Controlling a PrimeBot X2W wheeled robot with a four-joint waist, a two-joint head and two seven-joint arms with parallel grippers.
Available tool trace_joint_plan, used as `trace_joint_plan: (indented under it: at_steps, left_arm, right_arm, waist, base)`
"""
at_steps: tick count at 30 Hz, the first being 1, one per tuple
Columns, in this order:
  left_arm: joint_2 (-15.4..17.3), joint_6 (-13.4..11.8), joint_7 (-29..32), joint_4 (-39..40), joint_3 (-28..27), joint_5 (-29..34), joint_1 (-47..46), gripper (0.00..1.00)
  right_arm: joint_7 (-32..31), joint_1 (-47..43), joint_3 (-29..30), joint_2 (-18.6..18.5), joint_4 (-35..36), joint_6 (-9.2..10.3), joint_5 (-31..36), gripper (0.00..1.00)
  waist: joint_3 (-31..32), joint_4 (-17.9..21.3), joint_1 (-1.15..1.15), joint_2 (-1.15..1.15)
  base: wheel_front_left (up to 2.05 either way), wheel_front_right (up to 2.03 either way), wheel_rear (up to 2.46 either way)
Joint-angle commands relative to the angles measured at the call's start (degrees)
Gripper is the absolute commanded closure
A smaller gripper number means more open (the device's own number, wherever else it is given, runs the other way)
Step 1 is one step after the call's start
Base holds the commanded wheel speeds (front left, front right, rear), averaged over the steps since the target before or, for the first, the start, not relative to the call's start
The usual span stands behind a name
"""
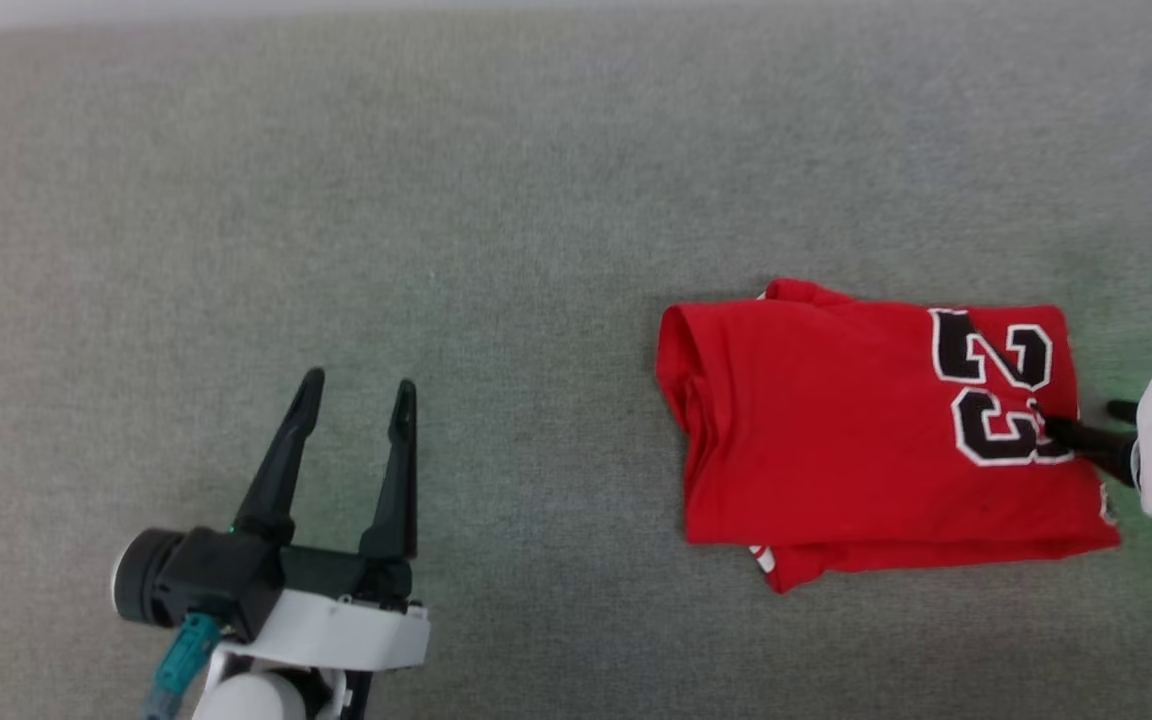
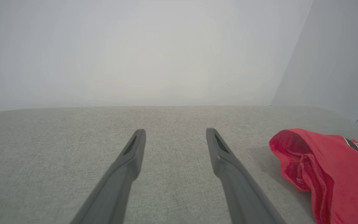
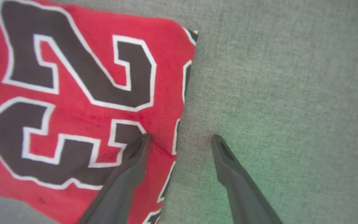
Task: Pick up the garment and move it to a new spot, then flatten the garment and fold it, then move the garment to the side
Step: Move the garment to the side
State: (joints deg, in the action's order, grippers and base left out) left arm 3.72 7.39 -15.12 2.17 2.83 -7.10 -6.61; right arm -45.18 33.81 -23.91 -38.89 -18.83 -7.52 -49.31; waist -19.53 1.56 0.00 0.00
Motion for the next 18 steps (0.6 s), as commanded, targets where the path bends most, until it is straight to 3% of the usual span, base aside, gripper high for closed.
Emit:
trace_joint_plan:
  at_steps: [1,2,3,5,6,18]
  left_arm:
    - [0.0,0.1,0.0,-0.1,0.1,0.2,-1.1,0.0]
    - [0.1,0.1,0.0,-0.1,0.2,0.2,-1.4,0.0]
    - [0.2,0.1,0.0,0.0,0.2,0.3,-1.6,0.0]
    - [0.5,0.1,0.0,-0.2,0.3,0.4,-2.0,0.0]
    - [0.6,0.1,0.0,-0.3,0.3,0.5,-2.2,0.0]
    - [4.5,0.1,0.0,-1.1,2.5,0.8,-5.8,0.0]
  right_arm:
    - [-0.2,0.3,-0.9,0.8,-0.9,0.07,-0.3,0.0]
    - [0.0,0.5,-1.2,1.2,-1.2,0.07,-0.7,0.0]
    - [0.4,0.8,-1.6,1.6,-1.3,0.07,-1.3,0.21]
    - [1.6,1.0,-2.2,2.0,-1.2,0.07,-2.3,0.93]
    - [2.3,1.0,-2.6,1.9,-1.0,0.07,-2.4,1.0]
    - [17.4,1.2,1.2,-2.4,-4.2,0.09,-7.0,1.0]
  waist:
    - [-2.2,-1.0,0.0,0.0]
    - [-2.6,-1.2,0.0,0.0]
    - [-2.9,-1.2,0.0,0.0]
    - [-3.4,-1.1,0.0,0.0]
    - [-3.6,-0.9,0.0,0.0]
    - [-4.8,7.1,0.0,0.0]
  base:
    - [0.0,0.0,0.0]
    - [0.0,0.0,0.0]
    - [0.0,0.0,0.0]
    - [0.0,0.0,0.0]
    - [0.0,0.0,0.0]
    - [0.0,0.0,0.0]
